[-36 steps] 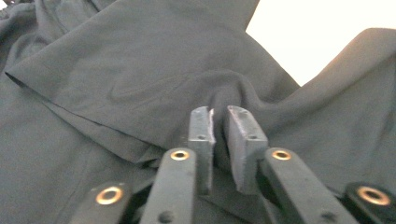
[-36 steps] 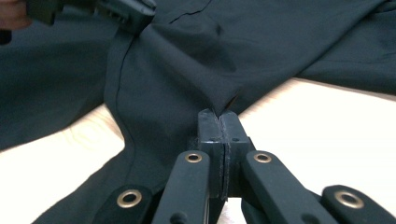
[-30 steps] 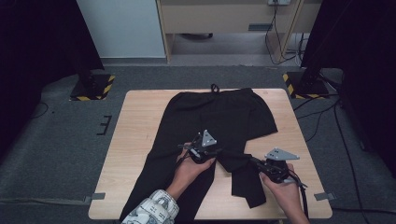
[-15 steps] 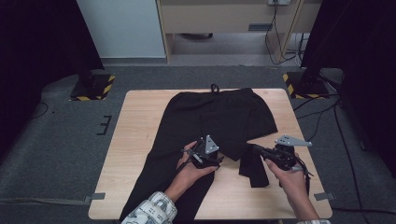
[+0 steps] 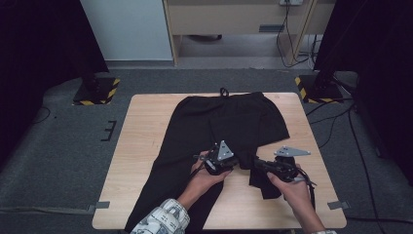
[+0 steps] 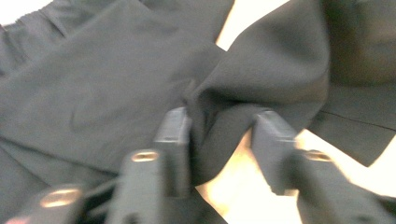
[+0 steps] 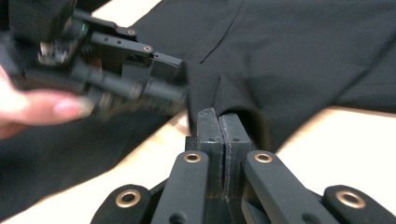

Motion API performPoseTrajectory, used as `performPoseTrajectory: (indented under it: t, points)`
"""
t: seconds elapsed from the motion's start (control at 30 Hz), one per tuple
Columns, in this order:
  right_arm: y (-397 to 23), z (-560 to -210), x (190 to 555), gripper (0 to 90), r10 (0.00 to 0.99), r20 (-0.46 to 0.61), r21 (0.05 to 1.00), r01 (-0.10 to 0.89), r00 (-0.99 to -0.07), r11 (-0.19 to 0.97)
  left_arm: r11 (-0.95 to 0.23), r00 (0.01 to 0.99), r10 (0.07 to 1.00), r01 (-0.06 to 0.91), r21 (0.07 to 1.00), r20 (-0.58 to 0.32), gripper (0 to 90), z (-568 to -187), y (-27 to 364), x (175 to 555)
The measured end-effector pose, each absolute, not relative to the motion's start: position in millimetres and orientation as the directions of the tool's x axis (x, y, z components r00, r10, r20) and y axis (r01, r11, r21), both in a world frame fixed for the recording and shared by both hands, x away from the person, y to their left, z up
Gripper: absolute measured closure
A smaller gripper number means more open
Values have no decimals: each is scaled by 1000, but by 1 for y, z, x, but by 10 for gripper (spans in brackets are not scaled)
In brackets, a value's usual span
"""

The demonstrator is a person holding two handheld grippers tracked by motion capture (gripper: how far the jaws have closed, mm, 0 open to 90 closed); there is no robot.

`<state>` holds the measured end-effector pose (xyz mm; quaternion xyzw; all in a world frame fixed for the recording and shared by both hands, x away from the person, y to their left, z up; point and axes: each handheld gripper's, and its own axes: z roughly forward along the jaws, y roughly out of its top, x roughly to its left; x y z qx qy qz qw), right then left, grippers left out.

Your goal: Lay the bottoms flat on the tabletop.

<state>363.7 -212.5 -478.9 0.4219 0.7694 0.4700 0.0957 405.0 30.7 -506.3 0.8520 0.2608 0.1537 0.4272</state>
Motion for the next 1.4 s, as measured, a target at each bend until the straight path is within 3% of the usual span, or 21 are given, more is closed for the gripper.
performPoseTrajectory:
  t: [0.03,0.07,0.17,0.23,0.4,0.57,0.7,0.97,1.27,1.3,1.4]
  points:
    - [-204,-483,362,840,734,206,797,547,-647,258,-481,811,584,333,811,14,823,-506,34,406]
    - [-204,-483,362,840,734,206,797,547,-647,258,-469,803,596,347,812,0,823,-505,37,407]
    - [-201,-483,357,642,738,148,795,523,-659,307,-377,748,660,411,830,-70,866,-502,59,408]
    - [-206,-481,356,598,744,137,800,516,-654,306,-371,739,669,418,829,-74,866,-501,66,408]
    - [-221,-479,360,624,787,119,810,517,-605,275,-311,667,729,521,795,-152,859,-511,99,417]
    - [-222,-496,378,696,833,60,769,558,-550,313,-281,646,736,564,776,-203,853,-518,109,424]
    - [-213,-508,397,761,840,70,745,588,-538,315,-326,637,757,559,762,-143,855,-519,107,422]
    - [-193,-520,428,900,864,55,710,628,-500,318,-310,625,762,582,752,-169,857,-526,110,420]
    - [-182,-527,447,890,886,66,693,660,-460,291,-331,638,751,584,741,-168,853,-533,104,419]
    - [-177,-527,450,819,881,64,692,657,-468,299,-331,639,750,585,740,-170,852,-533,103,418]
    - [-171,-527,454,739,879,86,699,657,-469,281,-337,644,747,581,741,-165,849,-533,102,417]
